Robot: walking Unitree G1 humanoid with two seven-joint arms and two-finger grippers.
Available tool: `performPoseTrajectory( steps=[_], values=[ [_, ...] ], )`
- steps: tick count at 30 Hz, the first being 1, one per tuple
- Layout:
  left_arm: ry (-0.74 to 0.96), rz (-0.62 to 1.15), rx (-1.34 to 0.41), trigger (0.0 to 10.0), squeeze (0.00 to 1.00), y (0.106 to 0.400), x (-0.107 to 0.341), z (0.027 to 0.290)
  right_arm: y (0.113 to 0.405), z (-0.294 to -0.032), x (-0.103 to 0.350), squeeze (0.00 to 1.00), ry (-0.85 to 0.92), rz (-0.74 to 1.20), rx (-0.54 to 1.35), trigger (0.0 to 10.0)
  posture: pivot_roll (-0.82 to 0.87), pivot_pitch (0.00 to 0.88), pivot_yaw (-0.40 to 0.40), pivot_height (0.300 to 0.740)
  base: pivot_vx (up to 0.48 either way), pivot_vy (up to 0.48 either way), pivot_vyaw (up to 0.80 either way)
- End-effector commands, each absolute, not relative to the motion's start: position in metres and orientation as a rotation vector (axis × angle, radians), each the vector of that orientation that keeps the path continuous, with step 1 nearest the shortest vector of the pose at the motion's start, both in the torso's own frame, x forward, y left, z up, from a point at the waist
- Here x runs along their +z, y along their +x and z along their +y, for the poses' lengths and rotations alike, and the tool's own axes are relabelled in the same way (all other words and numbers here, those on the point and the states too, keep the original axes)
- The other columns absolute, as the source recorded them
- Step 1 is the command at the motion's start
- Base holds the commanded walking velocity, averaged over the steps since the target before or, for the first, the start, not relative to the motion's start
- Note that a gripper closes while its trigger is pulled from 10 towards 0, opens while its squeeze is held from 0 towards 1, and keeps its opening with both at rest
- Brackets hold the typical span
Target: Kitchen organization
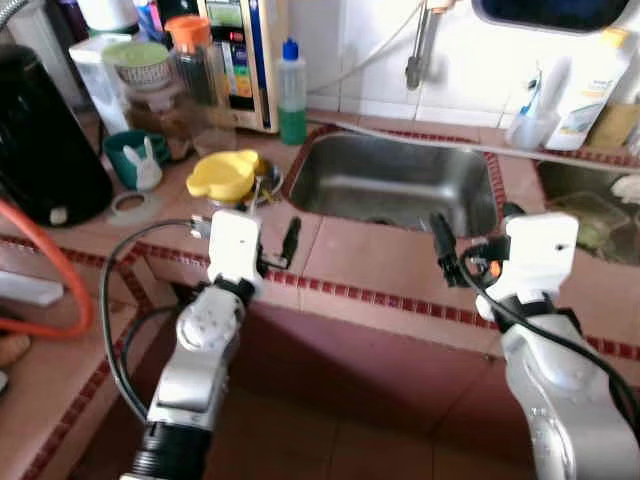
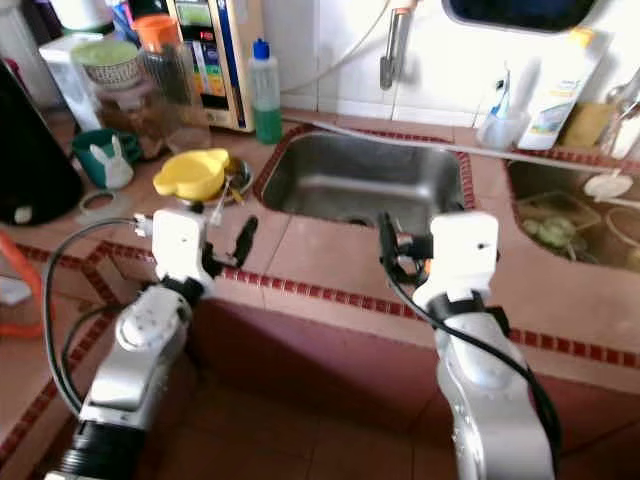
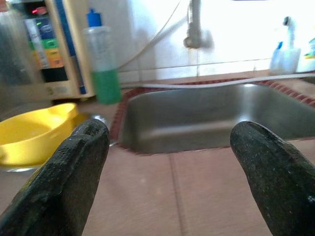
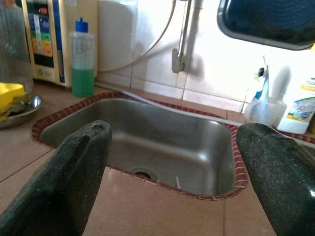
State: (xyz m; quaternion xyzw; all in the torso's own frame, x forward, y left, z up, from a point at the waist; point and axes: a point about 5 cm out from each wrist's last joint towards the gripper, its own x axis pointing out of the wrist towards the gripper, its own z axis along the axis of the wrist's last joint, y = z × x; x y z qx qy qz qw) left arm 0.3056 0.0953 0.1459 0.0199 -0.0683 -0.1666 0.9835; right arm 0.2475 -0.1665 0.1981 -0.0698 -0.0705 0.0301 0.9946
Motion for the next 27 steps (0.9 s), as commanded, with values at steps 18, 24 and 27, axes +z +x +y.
performPoseTrajectory(
  steps=[18, 24, 27],
  values=[
    [0.009, -0.180, -0.379, 10.0, 0.00, 0.3064, 0.1597, 0.1009, 0.2466, -0.1609, 0.2031, 0.00, -0.127, -0.168, 0.084, 10.0, -0.03, 0.000, 0.021, 0.740, 0.162, 0.000, 0.00],
    [0.004, -0.178, -0.388, 10.0, 0.00, 0.3059, 0.1593, 0.1002, 0.2465, -0.1608, 0.2031, 0.00, -0.127, -0.169, 0.082, 10.0, -0.03, 0.000, 0.024, 0.740, 0.347, 0.000, 0.00],
    [0.006, -0.177, -0.391, 10.0, 0.00, 0.3058, 0.1592, 0.1001, 0.2463, -0.1607, 0.2029, 0.00, -0.127, -0.168, 0.082, 10.0, -0.03, 0.000, 0.025, 0.740, 0.347, 0.000, 0.00]
  ],
)
